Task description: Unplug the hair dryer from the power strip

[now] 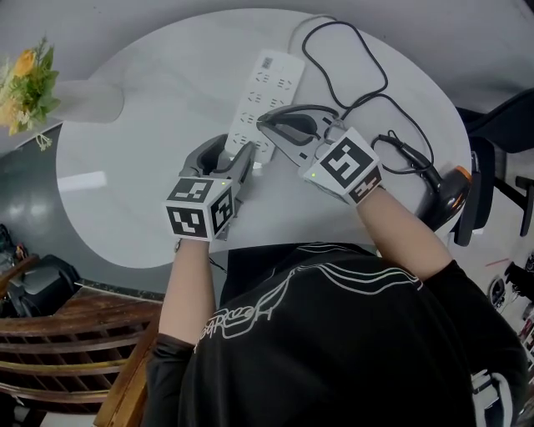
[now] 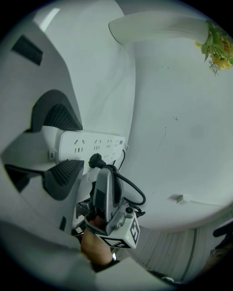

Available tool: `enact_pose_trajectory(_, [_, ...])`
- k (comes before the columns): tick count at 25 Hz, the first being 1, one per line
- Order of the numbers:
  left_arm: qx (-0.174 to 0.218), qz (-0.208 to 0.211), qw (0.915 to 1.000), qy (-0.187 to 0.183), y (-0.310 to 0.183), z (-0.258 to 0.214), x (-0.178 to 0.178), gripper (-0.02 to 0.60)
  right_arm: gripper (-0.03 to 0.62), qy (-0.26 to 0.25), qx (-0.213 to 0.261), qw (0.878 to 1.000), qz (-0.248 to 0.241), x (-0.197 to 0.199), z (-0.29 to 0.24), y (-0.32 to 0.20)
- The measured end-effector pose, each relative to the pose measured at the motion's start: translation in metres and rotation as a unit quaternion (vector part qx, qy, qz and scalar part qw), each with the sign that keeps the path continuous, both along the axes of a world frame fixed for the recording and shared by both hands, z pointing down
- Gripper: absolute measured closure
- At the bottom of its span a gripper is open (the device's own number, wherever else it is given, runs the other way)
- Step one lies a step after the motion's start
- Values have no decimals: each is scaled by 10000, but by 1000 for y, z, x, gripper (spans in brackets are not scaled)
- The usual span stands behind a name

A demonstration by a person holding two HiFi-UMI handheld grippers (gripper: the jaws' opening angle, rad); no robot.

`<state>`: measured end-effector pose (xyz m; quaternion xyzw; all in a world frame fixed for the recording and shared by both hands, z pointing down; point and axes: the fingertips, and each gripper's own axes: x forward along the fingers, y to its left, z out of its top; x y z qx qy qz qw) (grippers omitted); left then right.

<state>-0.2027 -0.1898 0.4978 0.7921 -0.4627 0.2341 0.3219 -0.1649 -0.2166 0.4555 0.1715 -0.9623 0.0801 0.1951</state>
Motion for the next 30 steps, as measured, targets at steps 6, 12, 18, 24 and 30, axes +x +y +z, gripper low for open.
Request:
enact_pose_trajectory(6, [0, -60, 10000, 5, 0, 1, 1, 376, 571, 165, 302, 9994, -48, -1, -1, 3])
enact_pose_trajectory(12, [-20, -69, 10000, -20, 0, 1, 2, 376, 569, 333, 482, 9982, -134, -3, 0, 5])
enact_pose_trajectory(18, [-1, -4, 10000, -31, 0, 1, 3, 376, 569, 11, -127, 9999, 6, 1, 1, -1])
enact_pose_trajectory(24, [-25, -21, 10000, -16, -1, 2, 3, 376, 569, 197, 249, 9994, -161, 0, 0, 2])
enact_pose_trajectory(30, [-36, 42, 10000, -61, -1, 2, 3, 376, 569, 375, 422, 9979, -305, -1, 0, 4])
